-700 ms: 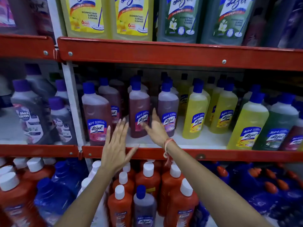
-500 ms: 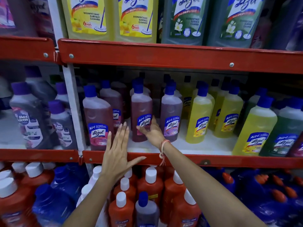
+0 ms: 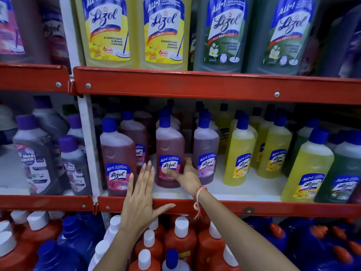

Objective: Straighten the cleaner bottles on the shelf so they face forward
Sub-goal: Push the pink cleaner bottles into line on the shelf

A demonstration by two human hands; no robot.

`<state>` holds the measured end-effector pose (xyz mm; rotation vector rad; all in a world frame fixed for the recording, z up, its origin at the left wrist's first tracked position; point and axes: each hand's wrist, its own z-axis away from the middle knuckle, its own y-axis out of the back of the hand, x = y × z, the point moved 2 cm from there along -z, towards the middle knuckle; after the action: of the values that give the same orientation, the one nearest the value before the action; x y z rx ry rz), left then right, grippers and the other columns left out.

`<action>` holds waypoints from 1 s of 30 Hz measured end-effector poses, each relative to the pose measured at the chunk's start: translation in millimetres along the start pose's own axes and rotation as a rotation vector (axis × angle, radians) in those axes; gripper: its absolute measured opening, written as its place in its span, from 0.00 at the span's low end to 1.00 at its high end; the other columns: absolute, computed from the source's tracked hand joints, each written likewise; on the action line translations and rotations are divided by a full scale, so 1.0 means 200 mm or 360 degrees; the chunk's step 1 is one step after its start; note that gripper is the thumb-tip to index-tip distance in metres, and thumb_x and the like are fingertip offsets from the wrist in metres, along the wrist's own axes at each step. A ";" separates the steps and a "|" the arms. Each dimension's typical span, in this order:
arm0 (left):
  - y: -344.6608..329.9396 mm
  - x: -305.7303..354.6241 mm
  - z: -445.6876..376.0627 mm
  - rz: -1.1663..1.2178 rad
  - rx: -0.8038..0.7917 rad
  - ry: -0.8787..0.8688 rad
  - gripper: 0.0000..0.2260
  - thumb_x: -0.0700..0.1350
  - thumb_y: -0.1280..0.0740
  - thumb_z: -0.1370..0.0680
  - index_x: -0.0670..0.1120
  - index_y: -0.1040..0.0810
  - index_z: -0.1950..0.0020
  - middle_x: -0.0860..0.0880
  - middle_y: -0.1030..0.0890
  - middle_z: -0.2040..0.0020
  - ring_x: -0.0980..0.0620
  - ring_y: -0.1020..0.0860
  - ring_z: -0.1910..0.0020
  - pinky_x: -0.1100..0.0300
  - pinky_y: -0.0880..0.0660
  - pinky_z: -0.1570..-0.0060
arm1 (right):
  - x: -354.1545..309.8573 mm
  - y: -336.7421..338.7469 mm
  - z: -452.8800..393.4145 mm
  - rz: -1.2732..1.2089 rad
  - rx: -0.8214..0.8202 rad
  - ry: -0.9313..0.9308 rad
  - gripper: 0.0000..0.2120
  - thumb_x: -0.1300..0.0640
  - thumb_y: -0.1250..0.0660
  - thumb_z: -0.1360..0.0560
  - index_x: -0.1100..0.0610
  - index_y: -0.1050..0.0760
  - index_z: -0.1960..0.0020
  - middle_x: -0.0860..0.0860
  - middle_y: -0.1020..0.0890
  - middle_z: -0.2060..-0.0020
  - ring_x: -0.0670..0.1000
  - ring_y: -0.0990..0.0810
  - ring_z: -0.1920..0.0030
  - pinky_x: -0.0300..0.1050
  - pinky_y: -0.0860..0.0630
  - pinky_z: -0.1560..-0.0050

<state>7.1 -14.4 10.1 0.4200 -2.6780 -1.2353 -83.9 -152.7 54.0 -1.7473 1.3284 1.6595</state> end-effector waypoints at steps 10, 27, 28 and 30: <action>-0.06 0.03 0.09 0.0016 -0.0016 0.0154 0.41 0.69 0.48 0.26 0.37 0.38 0.27 0.39 0.34 0.26 0.44 0.36 0.27 0.47 0.49 0.25 | 0.02 0.06 0.16 0.0093 -0.0132 0.0061 0.31 0.44 0.24 0.36 0.56 0.29 0.39 0.53 0.17 0.46 0.49 0.18 0.49 0.41 0.21 0.49; -0.05 0.00 0.11 -0.0046 -0.0214 0.0216 0.39 0.69 0.50 0.25 0.37 0.31 0.31 0.39 0.25 0.33 0.43 0.27 0.33 0.51 0.53 0.25 | 0.02 0.29 0.29 -0.0028 0.0172 0.0272 0.30 0.43 0.25 0.37 0.52 0.28 0.39 0.49 0.21 0.44 0.47 0.21 0.44 0.42 0.23 0.44; -0.05 0.00 0.11 -0.0041 -0.0221 0.0224 0.39 0.69 0.50 0.25 0.37 0.31 0.31 0.39 0.25 0.33 0.43 0.27 0.33 0.52 0.53 0.25 | 0.02 0.34 0.30 -0.0001 0.0319 0.0320 0.28 0.43 0.26 0.36 0.52 0.28 0.39 0.49 0.23 0.44 0.46 0.22 0.44 0.36 0.24 0.46; -0.05 0.01 0.10 -0.0029 -0.0243 0.0241 0.40 0.70 0.50 0.25 0.38 0.30 0.31 0.39 0.24 0.33 0.43 0.26 0.33 0.52 0.54 0.26 | 0.02 0.42 0.28 0.0109 0.0531 0.0369 0.30 0.45 0.27 0.33 0.53 0.31 0.35 0.51 0.27 0.40 0.45 0.26 0.42 0.27 0.29 0.49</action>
<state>2.6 -6.5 -11.4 0.4948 -2.4403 -1.3442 -183.7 -149.5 63.4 -1.7436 1.6751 1.2057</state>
